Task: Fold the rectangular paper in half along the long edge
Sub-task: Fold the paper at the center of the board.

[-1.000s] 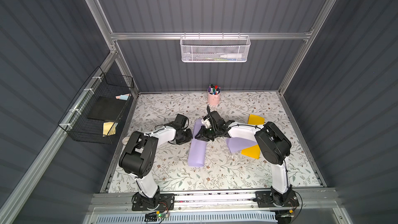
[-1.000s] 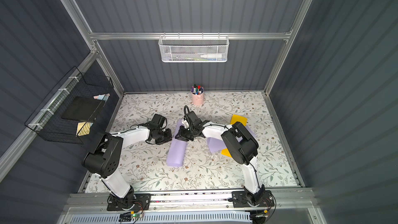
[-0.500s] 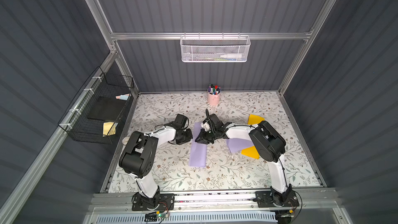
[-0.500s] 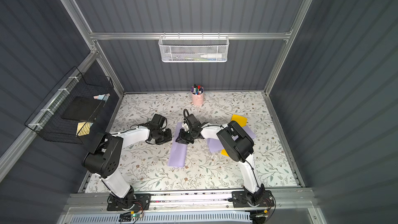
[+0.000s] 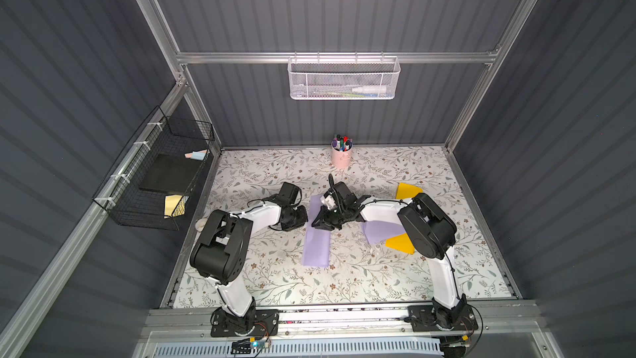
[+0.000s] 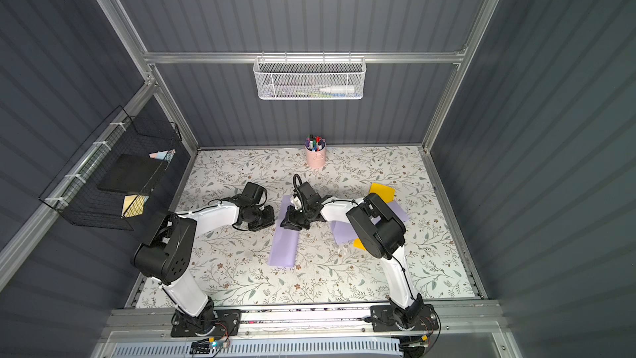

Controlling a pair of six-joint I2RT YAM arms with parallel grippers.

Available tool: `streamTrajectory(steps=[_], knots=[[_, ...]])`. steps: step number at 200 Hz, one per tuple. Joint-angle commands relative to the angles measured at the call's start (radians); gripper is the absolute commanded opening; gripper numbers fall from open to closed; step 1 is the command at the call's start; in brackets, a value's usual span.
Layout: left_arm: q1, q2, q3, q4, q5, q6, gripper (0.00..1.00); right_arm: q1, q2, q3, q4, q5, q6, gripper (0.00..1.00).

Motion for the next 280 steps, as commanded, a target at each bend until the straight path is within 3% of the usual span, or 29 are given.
streamTrajectory(steps=[1,280], knots=[[-0.001,0.017,-0.019,-0.064,-0.001,0.013,0.01,0.003,-0.009,0.016,0.011,-0.004,0.011,0.19],[-0.001,-0.089,-0.023,-0.057,0.040,0.022,0.04,-0.001,0.021,-0.014,0.073,-0.033,0.034,0.19]])
